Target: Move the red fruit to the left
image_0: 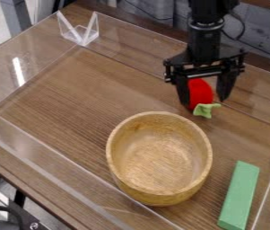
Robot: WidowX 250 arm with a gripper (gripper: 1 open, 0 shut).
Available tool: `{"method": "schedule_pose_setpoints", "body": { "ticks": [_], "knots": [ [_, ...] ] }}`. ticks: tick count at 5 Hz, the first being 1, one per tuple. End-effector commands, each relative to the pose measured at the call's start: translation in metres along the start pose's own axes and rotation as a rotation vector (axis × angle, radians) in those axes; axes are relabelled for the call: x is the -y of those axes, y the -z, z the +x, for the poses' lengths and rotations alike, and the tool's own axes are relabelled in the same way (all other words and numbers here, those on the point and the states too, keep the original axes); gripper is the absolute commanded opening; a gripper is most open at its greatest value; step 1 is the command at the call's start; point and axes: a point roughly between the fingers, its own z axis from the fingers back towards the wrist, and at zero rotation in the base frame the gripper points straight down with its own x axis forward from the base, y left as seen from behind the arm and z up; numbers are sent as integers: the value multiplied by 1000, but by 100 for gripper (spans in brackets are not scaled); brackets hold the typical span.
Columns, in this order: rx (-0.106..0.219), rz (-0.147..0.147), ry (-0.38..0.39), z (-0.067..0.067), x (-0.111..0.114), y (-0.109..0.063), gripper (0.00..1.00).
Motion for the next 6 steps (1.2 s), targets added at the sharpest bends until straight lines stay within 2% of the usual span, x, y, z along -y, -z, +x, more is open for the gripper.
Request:
{"method": "schedule_pose_setpoints", "body": {
  "ticks": [1,4,5,6],
  "knots": [
    [36,-29,-45,5,9,-3,100],
    [53,-22,-101,18,17,13,100],
    [56,-19,-111,22,19,17,0],
    [52,-33,-113,24,21,10,0]
  ]
}}
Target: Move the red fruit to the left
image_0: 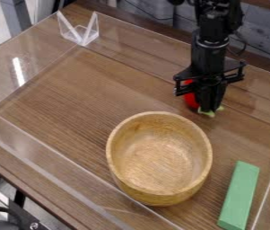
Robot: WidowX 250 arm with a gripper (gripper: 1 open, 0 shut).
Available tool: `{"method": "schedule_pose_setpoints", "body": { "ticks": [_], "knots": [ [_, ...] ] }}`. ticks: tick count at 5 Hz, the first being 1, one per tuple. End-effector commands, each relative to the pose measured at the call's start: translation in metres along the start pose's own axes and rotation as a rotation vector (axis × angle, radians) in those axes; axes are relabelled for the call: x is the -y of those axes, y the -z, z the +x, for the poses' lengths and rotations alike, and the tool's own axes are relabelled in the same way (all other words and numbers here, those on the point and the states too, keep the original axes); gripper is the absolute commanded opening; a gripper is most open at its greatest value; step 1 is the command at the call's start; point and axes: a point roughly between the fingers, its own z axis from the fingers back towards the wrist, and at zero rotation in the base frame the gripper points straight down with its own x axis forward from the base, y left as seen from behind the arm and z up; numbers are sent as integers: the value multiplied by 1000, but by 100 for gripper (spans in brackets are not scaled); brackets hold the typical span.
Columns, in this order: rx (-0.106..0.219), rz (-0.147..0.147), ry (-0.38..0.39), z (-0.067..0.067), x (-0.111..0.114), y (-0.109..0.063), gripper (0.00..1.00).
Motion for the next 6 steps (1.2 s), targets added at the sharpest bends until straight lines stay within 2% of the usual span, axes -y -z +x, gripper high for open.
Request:
{"method": "schedule_pose_setpoints", "body": {
  "ticks": [1,2,3,4,5,6],
  "knots": [
    [37,-45,-6,6,6,-23,100],
    [38,-42,-15,7,4,-27,100],
    [29,-60,-20,8,5,-36,0],
    [24,-74,-18,8,7,-43,0],
    [31,-62,-21,7,6,-44,100],
    [36,-48,-26,6,6,-43,100]
  ]
}}
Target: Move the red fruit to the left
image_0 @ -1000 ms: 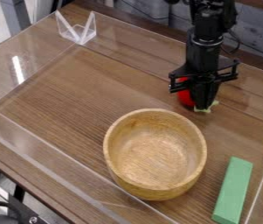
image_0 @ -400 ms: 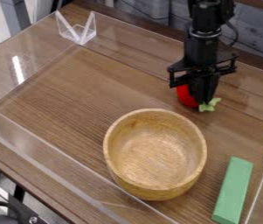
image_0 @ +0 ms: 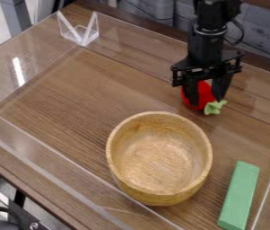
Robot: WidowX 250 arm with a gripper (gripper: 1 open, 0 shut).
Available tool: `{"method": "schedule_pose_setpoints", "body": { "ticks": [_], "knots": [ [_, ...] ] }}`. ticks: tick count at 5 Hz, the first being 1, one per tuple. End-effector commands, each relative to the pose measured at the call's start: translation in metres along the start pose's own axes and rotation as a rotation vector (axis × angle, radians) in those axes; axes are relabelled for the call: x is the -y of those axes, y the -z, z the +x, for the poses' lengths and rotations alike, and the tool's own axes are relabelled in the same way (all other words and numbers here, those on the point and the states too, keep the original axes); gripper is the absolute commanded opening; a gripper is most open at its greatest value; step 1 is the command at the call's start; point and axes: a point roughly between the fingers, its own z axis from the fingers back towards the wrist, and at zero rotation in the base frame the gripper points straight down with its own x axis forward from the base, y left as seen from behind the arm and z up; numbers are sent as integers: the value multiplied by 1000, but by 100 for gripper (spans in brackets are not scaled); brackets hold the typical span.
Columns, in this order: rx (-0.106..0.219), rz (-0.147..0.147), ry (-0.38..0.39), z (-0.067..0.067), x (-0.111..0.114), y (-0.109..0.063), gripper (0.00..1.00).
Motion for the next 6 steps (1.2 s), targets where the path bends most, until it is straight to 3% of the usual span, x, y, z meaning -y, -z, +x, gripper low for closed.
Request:
{"method": "schedule_pose_setpoints", "body": {
  "ticks": [1,2,3,4,6],
  "knots": [
    [61,-74,11,2,13,-29,100],
    [65,-68,2,3,15,-23,100],
    [66,-66,1,3,15,-21,0],
    [40,-89,3,3,15,-38,0],
    [8,-191,-15,9,1,-98,0]
  ]
}}
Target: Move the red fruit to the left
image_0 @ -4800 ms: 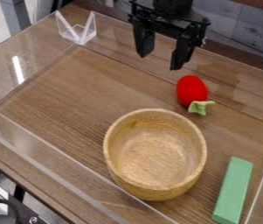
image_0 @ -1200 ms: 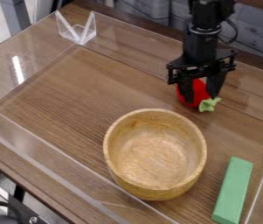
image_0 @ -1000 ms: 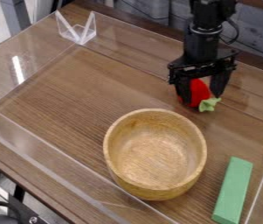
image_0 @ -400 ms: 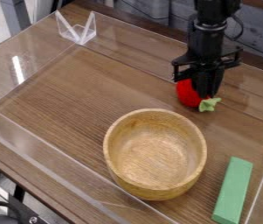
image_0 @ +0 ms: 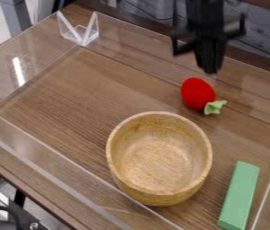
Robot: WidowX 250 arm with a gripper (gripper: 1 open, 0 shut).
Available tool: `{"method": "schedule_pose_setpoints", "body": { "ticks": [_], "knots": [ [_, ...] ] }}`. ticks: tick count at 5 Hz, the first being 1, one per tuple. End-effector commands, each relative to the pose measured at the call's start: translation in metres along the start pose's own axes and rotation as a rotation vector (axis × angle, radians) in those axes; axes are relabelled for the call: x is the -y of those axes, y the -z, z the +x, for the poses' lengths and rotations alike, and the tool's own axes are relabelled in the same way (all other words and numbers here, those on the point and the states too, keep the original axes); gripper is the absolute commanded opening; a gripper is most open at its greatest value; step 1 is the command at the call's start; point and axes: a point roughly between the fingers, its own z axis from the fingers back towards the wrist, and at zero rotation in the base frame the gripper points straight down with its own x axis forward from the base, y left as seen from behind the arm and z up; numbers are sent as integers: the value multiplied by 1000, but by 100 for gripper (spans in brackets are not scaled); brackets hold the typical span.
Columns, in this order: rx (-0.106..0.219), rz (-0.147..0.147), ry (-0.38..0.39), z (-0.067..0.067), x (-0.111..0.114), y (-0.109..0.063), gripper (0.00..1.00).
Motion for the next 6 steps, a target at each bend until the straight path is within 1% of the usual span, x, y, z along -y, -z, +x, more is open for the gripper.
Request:
{"method": "schedule_pose_setpoints", "body": {
  "ticks": [1,2,3,4,5,6],
  "knots": [
    [36,-83,2,0,2,-42,0],
    [45,-57,-15,-5,2,-29,0],
    [52,-25,-35,-14,0,-15,0],
    [63,1,-51,-17,0,-2,100],
    [67,15,-60,-18,-4,5,100],
    [72,35,-65,-17,-6,17,100]
  ]
}}
